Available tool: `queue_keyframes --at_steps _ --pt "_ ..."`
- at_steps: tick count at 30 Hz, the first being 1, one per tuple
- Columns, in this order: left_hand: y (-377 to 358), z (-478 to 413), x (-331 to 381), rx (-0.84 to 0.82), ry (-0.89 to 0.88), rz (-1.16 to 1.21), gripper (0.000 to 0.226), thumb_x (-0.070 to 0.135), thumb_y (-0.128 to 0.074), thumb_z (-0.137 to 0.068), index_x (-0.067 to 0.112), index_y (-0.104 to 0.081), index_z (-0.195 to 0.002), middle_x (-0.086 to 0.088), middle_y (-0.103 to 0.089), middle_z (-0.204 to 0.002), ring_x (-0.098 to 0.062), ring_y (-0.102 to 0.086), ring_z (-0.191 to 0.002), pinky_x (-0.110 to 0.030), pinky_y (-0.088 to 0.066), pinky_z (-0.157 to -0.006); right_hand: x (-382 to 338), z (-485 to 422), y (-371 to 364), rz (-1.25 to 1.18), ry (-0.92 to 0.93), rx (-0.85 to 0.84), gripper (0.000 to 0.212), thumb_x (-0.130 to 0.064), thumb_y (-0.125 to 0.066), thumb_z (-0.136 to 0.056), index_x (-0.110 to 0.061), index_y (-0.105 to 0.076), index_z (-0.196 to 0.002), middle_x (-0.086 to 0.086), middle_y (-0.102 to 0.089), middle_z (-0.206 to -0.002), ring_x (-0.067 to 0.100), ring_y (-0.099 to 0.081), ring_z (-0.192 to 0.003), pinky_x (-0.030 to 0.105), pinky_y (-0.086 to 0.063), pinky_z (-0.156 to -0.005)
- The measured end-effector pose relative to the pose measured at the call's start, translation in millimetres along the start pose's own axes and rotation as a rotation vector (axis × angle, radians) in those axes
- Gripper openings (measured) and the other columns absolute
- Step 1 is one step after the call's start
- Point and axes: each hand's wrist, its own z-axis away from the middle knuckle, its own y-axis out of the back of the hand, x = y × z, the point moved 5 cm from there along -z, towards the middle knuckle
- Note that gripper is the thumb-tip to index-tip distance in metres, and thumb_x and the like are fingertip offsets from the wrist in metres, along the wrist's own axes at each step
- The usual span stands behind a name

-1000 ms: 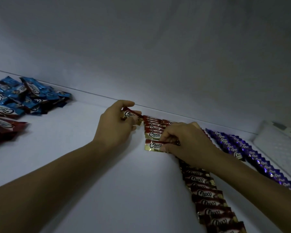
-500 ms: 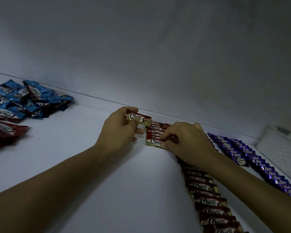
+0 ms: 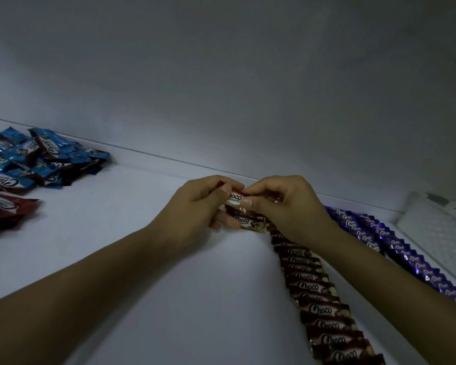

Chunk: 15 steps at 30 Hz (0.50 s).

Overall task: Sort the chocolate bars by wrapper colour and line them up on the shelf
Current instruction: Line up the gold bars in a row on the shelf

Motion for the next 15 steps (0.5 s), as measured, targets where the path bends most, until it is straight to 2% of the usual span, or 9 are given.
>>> queue_keyframes --at_steps 2,5,9,11,13,15 --pt "-3 1 0 0.022 -0.029 -0.078 0.029 0.020 -0.037 -0.102 0.020 -0.065 -0.110 -0.001 -0.073 -0.094 -0.018 -0.071 -0.080 -0.028 -0.049 -0.069 4 2 4 -0.052 -0.036 -0.017 0.016 -0.011 -0.071 -0.081 -0.026 -0.074 -0.083 -0.001 -0.073 -0.077 0.021 -0.068 -0.072 0.041 -0.057 -0.071" --pt "3 4 2 0.161 -0.110 -0.268 0.030 0.026 -0.035 -0.103 0.026 -0.061 -0.117 0.009 -0.071 -0.096 -0.005 -0.065 -0.087 -0.024 -0.050 -0.075 17 5 9 0.014 -0.116 -0.037 0.015 -0.012 -0.070 -0.083 -0.027 -0.074 -0.083 0.000 -0.073 -0.079 0.021 -0.068 -0.075 0.041 -0.056 -0.075" --pt "16 3 1 0.309 -0.094 -0.409 0.027 0.029 -0.035 -0.102 0.024 -0.056 -0.118 0.012 -0.066 -0.103 -0.007 -0.059 -0.096 -0.014 -0.040 -0.074 27 13 1 0.138 -0.198 -0.254 0.014 -0.016 -0.072 -0.081 -0.030 -0.074 -0.082 -0.009 -0.073 -0.082 0.010 -0.067 -0.079 0.029 -0.056 -0.076" --pt "18 1 -2 0.323 -0.058 -0.491 0.023 0.027 -0.040 -0.101 0.024 -0.059 -0.114 0.010 -0.065 -0.102 -0.010 -0.058 -0.095 -0.018 -0.039 -0.070 28 15 -3 0.192 -0.178 -0.272 0.015 -0.019 -0.074 -0.079 -0.034 -0.072 -0.077 -0.015 -0.071 -0.078 0.001 -0.065 -0.075 0.022 -0.053 -0.073" --pt "15 0 -4 0.294 -0.031 -0.649 0.020 0.025 -0.046 -0.098 0.024 -0.063 -0.108 0.010 -0.062 -0.097 -0.011 -0.057 -0.090 -0.024 -0.038 -0.069 29 13 -3 0.244 -0.150 -0.242 0.014 -0.022 -0.075 -0.078 -0.035 -0.071 -0.075 -0.017 -0.070 -0.074 -0.001 -0.065 -0.072 0.026 -0.054 -0.078" --pt "14 2 -6 0.265 -0.009 -0.803 0.022 0.023 -0.047 -0.096 0.026 -0.068 -0.103 0.010 -0.060 -0.094 -0.010 -0.055 -0.085 -0.025 -0.037 -0.068 30 11 -3 0.292 -0.130 -0.217 0.008 -0.026 -0.075 -0.077 -0.033 -0.072 -0.076 -0.018 -0.069 -0.072 0.000 -0.064 -0.074 0.037 -0.050 -0.090"
